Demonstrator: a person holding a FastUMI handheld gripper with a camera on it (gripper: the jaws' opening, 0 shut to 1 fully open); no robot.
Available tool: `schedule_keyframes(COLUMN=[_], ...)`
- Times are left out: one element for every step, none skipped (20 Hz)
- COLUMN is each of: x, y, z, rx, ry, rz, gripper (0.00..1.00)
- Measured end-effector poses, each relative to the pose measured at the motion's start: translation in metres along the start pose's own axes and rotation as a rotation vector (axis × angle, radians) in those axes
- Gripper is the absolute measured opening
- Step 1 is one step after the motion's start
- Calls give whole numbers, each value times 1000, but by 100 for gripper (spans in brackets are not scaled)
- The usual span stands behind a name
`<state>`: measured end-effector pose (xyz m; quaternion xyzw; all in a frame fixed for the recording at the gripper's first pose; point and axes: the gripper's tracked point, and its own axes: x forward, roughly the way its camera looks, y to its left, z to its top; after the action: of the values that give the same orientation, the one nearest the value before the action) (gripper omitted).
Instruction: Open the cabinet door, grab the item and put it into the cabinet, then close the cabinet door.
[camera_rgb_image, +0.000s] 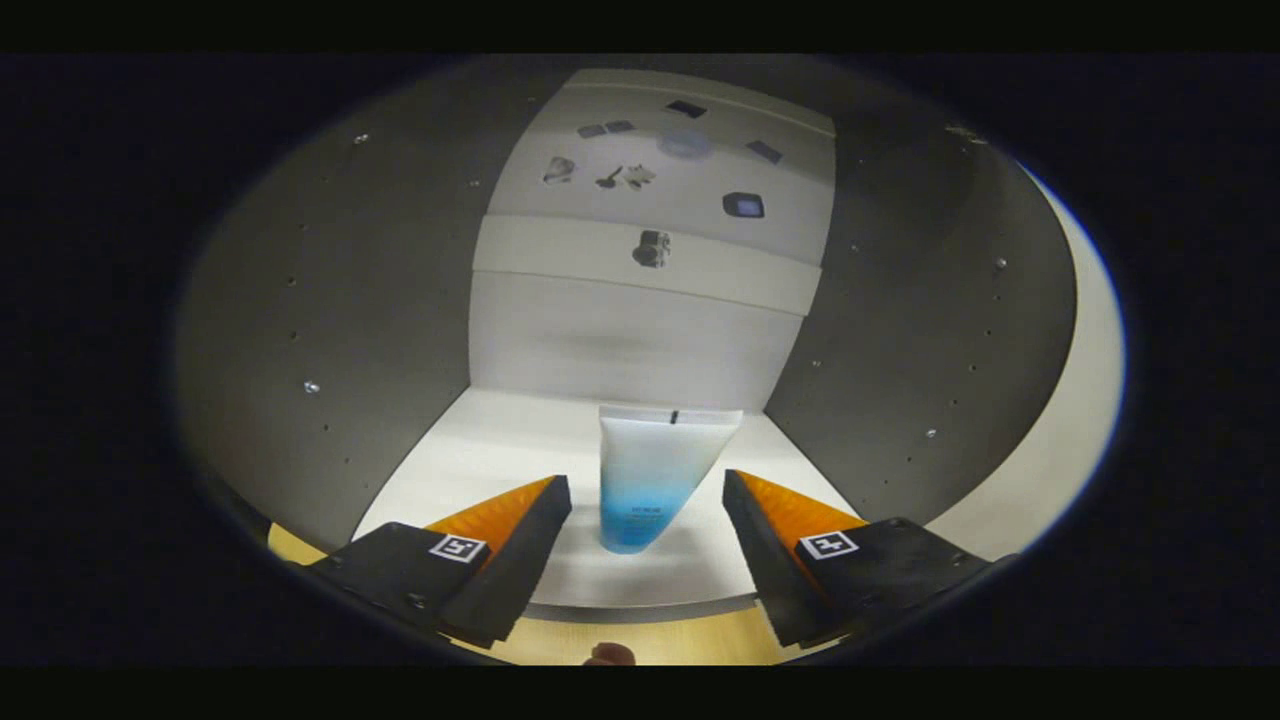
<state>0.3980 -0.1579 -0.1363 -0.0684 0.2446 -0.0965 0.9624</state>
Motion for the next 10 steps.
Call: schedule_keyframes(x=[-13, -29, -45, -64, -83, -103, -123, -143, -165, -187], y=[-1, 0, 1, 3, 4, 4, 5, 5, 3, -2], z=[10, 21, 31, 42, 49, 54, 58, 62, 64, 63], rx=[-4, -3, 3, 7, 10, 13, 15, 19, 24, 30], ry=[-49, -96, -145, -189, -221, -249, -273, -298, -324, -345], rz=[-4, 0, 4, 12, 20, 23, 29, 32, 28, 20], gripper=[98, 98, 98, 98, 98, 98, 98, 98, 98, 98])
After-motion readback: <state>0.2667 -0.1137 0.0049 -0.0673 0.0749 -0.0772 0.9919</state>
